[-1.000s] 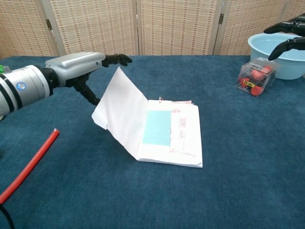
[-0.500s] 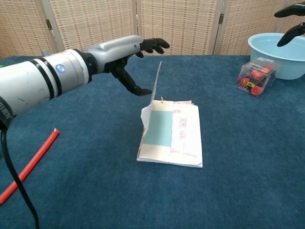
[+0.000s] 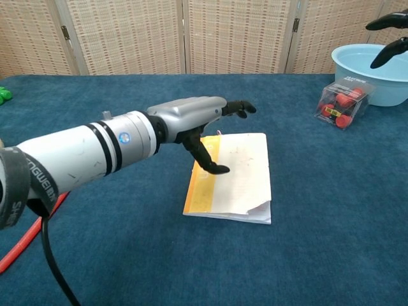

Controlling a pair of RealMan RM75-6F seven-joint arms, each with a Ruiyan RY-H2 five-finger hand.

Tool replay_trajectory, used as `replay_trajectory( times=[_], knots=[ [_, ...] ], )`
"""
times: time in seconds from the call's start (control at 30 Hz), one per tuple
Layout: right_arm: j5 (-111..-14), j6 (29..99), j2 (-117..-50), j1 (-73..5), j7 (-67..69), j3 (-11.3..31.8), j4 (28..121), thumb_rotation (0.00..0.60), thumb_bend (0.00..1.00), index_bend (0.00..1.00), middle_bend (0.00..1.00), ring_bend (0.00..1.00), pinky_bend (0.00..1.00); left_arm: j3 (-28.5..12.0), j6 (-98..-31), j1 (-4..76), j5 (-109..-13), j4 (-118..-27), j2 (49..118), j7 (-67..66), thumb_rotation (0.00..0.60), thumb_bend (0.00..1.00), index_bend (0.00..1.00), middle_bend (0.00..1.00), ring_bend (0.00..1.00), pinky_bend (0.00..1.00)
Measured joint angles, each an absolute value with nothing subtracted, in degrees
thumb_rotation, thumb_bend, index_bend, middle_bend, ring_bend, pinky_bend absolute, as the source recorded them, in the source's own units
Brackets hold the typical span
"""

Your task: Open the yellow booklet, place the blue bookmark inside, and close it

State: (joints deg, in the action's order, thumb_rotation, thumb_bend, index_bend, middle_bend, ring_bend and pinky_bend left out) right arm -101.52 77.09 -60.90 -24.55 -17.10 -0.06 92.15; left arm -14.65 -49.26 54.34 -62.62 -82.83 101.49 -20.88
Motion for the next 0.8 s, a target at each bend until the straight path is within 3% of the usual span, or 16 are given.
replay_trajectory(
  times=[0.23, 0.4, 0.57, 0.67, 0.8],
  knots=[
    [-101.0, 76.0, -61.2, -24.1, -17.0, -0.3, 91.8, 0.600, 0.48, 0.25, 0.02, 0.00, 0.00, -13.5, -51.9, 52.6, -63.5, -85.2, 98.6, -20.6, 0.600, 0.26, 0.07, 0.12, 0.11, 0.16],
    [-100.3, 76.8, -61.1, -22.9, -16.3, -0.4, 91.2, 0.600, 0.48, 0.25, 0.03, 0.00, 0.00, -12.4, -55.6, 49.3, -65.5, -88.8, 93.1, -19.4, 0.600, 0.26, 0.07, 0.12, 0.11, 0.16],
    [-99.4, 77.6, -60.8, -21.3, -16.3, -0.7, 90.4, 0.600, 0.49, 0.24, 0.10, 0.00, 0.00, -10.8, -59.9, 44.6, -66.5, -92.4, 86.3, -18.2, 0.600, 0.26, 0.08, 0.12, 0.11, 0.16],
    [-98.2, 78.5, -60.8, -20.1, -15.7, -0.7, 89.8, 0.600, 0.48, 0.20, 0.10, 0.00, 0.02, -9.7, -62.7, 41.5, -66.5, -94.3, 82.5, -17.6, 0.600, 0.26, 0.08, 0.12, 0.11, 0.16],
    [-96.8, 80.7, -61.1, -18.0, -15.3, -0.6, 88.9, 0.600, 0.36, 0.14, 0.10, 0.03, 0.08, -8.2, -67.2, 37.2, -66.8, -96.1, 78.2, -16.9, 0.600, 0.26, 0.08, 0.12, 0.11, 0.16]
  ],
)
